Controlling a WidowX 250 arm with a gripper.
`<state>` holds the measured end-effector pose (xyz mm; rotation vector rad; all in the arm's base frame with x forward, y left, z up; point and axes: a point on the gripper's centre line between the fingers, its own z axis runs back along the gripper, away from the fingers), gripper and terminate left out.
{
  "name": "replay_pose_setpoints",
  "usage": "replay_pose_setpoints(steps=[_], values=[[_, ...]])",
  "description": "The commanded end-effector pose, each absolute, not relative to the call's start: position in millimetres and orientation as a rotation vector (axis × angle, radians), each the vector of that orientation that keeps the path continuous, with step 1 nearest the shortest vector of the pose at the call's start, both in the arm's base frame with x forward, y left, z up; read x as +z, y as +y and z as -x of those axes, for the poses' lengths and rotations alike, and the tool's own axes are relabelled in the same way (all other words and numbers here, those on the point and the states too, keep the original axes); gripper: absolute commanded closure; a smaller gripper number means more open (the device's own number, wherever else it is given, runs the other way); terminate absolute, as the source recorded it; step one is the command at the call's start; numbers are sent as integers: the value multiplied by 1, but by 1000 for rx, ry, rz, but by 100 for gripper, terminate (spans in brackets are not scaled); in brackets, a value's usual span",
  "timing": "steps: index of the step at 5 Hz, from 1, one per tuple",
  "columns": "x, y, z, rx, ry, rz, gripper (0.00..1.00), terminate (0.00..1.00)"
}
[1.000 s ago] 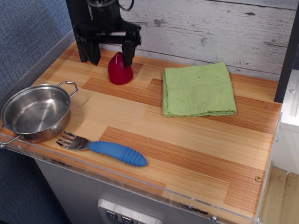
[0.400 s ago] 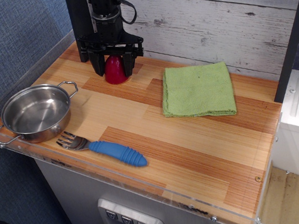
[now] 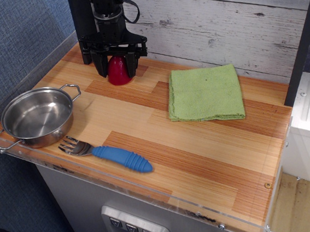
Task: Put the red object on the bottom-right corner of the table.
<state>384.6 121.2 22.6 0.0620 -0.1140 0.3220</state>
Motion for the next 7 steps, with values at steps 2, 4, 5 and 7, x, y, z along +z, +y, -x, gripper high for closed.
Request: replay_pose_setpoints(steps=[2,4,5,7], values=[[101,122,-370,445,-168,-172,100,0],[119,94,-351,452,-184,-133,100,0],[117,64,-340,418,-155,-136,100,0],[114,-1,-308,335,-171,-88,100,0]])
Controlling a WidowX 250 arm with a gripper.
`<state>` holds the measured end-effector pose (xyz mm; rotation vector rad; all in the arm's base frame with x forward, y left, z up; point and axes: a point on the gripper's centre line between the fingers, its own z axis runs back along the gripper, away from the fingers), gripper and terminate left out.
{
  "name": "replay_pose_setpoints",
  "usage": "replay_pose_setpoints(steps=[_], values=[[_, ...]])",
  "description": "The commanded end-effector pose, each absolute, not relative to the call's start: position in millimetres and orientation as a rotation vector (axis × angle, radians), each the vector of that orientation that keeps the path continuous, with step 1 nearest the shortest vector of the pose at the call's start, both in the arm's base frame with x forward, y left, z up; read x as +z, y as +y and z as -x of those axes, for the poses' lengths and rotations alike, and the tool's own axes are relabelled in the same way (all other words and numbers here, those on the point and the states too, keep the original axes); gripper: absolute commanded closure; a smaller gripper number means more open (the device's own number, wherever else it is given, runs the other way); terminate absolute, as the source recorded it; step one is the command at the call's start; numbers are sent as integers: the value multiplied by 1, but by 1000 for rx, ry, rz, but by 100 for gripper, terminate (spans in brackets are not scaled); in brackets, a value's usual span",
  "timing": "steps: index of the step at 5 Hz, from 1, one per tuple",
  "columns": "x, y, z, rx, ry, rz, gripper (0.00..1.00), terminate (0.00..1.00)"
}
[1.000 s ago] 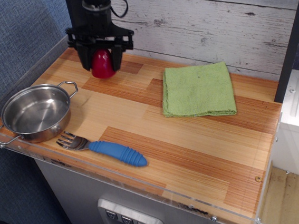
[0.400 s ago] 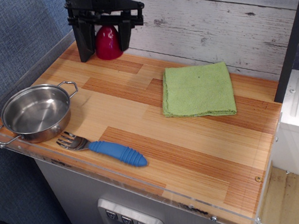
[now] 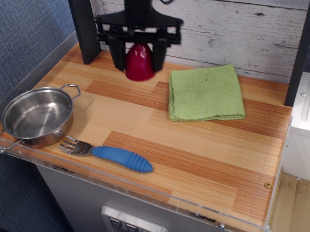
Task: Put the red object on the bottom-right corner of the table.
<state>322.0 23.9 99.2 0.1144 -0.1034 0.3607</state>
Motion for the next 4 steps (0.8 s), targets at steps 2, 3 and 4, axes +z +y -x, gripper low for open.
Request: replay_pose_setpoints(steps=[2,3,4], values=[[78,-52,-275,217,-102,-63,100,0],[61,-65,-265,182,-102,-13,100,0],[46,-82,-261,134,-100,-20,100,0]])
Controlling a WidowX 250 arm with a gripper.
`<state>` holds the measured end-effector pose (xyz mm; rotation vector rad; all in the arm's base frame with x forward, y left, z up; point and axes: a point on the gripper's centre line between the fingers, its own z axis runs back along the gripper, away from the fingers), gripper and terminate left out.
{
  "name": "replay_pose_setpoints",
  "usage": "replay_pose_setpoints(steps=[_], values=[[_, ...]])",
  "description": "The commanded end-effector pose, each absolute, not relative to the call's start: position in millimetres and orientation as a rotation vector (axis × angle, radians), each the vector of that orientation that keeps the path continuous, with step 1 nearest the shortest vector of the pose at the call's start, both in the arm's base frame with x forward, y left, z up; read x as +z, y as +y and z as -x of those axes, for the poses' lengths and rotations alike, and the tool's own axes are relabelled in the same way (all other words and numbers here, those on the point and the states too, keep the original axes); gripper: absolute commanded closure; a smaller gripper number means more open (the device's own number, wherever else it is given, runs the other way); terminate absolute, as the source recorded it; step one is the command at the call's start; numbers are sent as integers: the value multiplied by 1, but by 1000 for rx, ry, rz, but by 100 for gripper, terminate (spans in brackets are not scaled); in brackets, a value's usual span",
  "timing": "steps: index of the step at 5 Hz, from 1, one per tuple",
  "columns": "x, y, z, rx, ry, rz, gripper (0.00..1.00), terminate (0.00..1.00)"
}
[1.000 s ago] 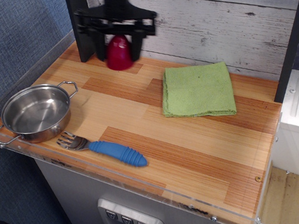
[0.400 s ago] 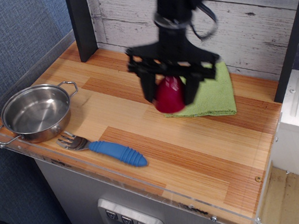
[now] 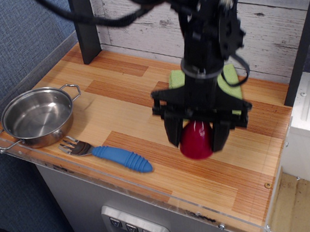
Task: Put the red object on the bottom-right corner of the table.
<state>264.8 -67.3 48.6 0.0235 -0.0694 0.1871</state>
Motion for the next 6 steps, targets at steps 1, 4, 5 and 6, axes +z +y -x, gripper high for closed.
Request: replay_pose_setpoints(steps=[1,4,5,6], values=[[34,-91,-259,98,-88,-36,100,0],[28,-94,-256,70,-106,-1,0,0],[30,-93,-256,60,-98,14,0,0],[39,-89,-257,78,-88,48,0,0]])
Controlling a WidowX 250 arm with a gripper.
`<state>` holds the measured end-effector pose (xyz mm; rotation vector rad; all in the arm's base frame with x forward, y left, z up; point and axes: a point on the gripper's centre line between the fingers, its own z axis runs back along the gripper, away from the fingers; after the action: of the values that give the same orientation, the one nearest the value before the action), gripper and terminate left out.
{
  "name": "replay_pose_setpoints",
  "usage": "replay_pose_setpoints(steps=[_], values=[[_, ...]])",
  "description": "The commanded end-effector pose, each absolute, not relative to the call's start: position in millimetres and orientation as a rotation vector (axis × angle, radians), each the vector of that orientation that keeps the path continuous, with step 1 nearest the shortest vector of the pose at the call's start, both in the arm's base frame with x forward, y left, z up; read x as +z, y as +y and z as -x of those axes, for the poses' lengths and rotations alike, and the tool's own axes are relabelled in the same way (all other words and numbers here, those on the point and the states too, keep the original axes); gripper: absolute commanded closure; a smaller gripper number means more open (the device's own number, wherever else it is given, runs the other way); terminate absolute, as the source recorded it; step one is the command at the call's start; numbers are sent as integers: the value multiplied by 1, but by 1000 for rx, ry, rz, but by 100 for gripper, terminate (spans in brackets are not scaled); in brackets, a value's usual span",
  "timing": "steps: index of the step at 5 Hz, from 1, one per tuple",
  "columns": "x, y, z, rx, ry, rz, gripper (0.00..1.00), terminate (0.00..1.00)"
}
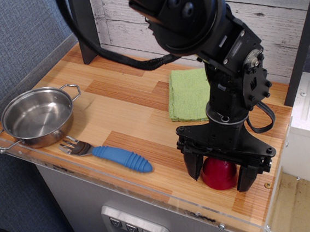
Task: Put the red object on the bottom-right corner of the table.
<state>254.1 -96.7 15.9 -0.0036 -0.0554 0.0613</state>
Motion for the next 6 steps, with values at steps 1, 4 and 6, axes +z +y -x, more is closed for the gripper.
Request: replay_pose_setpoints(steps=[1,4,6], values=[[59,-85,-260,111,-106,50,0,0],[150,-92,-261,100,-175,15,0,0],[165,-90,-257,72,-186,8,0,0]])
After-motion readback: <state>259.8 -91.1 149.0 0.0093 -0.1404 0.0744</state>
